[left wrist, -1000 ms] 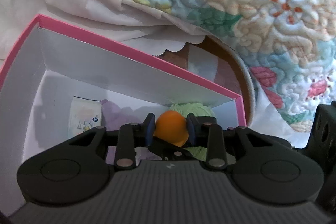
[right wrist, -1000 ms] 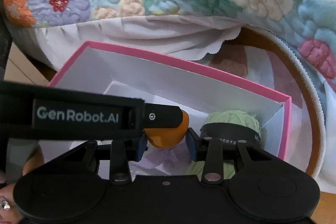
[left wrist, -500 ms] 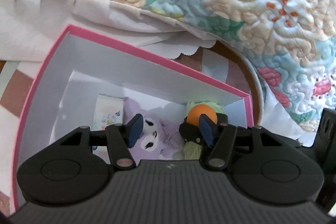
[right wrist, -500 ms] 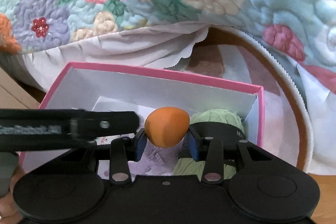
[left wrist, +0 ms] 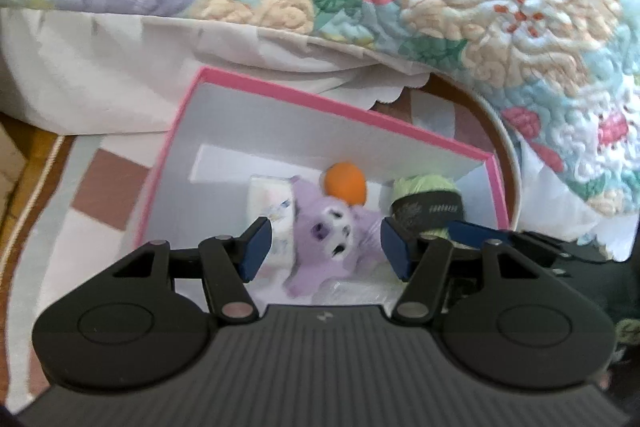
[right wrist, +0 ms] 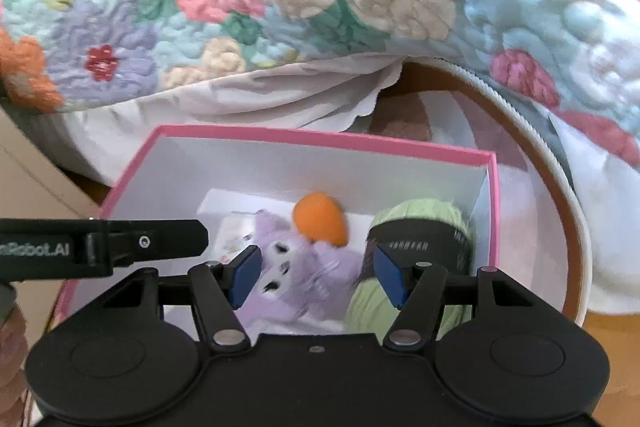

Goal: Organize objects
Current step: 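Open the left tool to drop the sponge and withdraw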

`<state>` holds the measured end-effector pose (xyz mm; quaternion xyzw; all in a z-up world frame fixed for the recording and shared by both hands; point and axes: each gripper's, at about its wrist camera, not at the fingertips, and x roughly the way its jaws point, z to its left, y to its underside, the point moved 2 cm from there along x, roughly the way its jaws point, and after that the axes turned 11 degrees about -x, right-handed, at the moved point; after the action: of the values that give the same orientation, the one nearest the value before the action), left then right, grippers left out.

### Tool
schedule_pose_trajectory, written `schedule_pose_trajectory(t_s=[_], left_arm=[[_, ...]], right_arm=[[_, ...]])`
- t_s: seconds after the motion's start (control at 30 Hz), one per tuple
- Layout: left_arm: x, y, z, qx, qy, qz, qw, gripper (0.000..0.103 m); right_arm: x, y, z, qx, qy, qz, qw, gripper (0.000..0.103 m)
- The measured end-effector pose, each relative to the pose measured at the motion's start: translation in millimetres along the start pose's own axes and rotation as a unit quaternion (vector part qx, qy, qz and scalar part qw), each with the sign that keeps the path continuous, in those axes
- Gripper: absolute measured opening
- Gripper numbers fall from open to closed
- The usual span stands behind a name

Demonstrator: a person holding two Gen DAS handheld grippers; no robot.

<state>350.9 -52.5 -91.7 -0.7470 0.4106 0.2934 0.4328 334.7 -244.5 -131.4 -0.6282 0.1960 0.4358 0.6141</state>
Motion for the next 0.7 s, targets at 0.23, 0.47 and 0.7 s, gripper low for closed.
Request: schedule_pose_trajectory(t_s=[0.23,0.47,0.7], left_arm=[[-46,14,9,0.043,-0.023,0.0,0.9988,0.059],[-104,30,-3,0.094,-0.03,0.001,0.9951,0.062],[-153,50,-13,0.124,-0.019,-0.011,0.992,0.064]], right_arm=[[-49,16,20,-0.019,-0.012,-0.01,1.0,0.067],[-108,4,55,-0.071,-0.009,-0.01,0.997,0.069],[-159,9,87,-0.115,-0.006,-0.014,0.993,0.074]])
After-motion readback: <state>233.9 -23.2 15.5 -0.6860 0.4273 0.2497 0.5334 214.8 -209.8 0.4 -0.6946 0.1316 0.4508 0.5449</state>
